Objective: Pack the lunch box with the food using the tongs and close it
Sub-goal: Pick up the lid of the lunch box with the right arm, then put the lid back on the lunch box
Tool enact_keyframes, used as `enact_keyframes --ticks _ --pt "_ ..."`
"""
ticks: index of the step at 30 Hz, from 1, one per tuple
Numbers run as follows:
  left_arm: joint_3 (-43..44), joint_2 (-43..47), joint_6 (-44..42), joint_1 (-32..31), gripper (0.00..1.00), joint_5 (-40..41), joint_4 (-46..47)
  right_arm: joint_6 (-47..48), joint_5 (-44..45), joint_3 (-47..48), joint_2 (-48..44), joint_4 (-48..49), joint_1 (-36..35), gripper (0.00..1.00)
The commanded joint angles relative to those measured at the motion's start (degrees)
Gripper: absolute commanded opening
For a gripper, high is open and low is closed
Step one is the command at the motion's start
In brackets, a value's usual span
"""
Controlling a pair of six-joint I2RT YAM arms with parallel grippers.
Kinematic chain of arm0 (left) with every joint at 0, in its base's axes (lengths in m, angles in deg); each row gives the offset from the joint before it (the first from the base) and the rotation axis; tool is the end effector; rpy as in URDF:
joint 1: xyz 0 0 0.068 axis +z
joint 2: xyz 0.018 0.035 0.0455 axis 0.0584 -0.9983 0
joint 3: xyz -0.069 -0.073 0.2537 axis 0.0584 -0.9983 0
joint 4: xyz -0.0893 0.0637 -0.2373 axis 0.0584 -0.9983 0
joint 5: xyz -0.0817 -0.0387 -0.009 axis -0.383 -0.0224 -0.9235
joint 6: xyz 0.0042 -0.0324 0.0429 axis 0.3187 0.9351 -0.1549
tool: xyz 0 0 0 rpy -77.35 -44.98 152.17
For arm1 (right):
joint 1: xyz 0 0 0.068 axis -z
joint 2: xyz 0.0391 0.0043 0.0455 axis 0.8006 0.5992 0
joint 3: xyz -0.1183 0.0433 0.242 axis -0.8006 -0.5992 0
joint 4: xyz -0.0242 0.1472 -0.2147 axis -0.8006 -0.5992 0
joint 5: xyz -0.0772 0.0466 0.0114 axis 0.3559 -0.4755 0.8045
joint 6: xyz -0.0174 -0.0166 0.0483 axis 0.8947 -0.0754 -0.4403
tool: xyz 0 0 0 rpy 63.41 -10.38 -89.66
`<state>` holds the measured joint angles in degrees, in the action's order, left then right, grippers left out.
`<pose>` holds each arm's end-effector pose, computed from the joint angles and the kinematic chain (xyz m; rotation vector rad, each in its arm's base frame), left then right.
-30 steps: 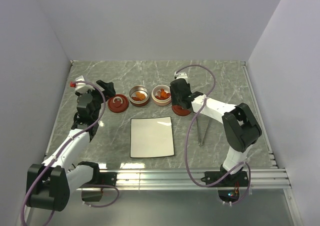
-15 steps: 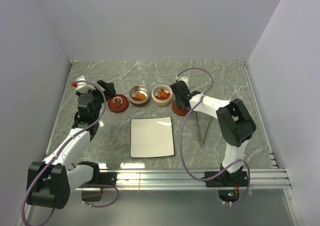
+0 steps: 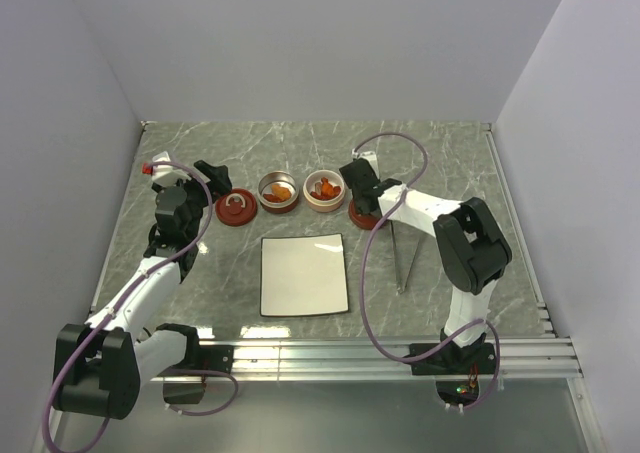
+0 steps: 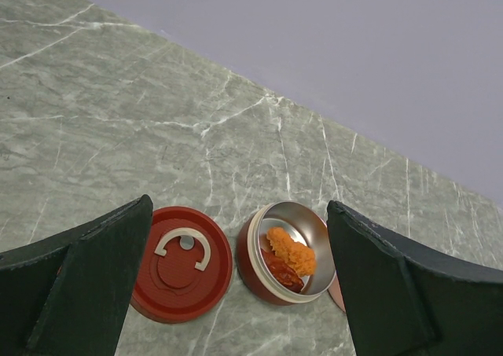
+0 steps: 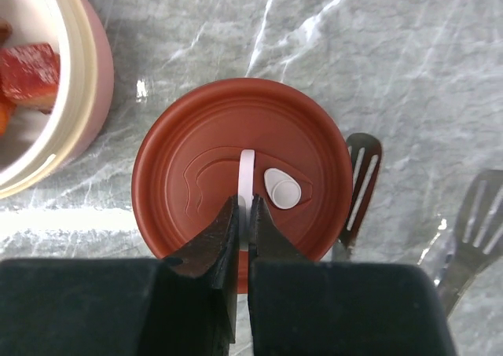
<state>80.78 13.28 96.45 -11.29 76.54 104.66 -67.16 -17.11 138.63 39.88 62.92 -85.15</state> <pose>0.2406 -0.0272 0.2679 -0.4694 1.5818 -0.3764 0.3369 0.1925 0.1819 -0.1851 2.4051 -0.1850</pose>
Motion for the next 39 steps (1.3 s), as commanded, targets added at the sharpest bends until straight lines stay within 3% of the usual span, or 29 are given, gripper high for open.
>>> enact_keyframes --ticks 1,11,17,28,39 --pt "0.7 0.1 0.3 0.2 1.0 0.2 2.3 0.5 3.0 3.8 -4.0 -1.2 0.3 0.0" --pt "0.9 0.3 0.1 0.2 0.99 0.8 1.9 3.1 2.1 9.9 -6.6 -2.3 0.3 0.0" --pt "0.9 0.5 0.1 0.2 1.0 1.3 1.3 4.7 -5.7 14.1 -6.2 0.8 0.3 0.0" --pt "1.0 0.3 0.2 0.3 0.99 1.0 1.5 7.7 -16.9 30.4 4.6 -8.7 0.1 0.0" --pt "0.9 0.9 0.1 0.3 0.99 1.1 1.4 8.9 -13.7 36.3 11.8 -15.6 -2.3 0.0"
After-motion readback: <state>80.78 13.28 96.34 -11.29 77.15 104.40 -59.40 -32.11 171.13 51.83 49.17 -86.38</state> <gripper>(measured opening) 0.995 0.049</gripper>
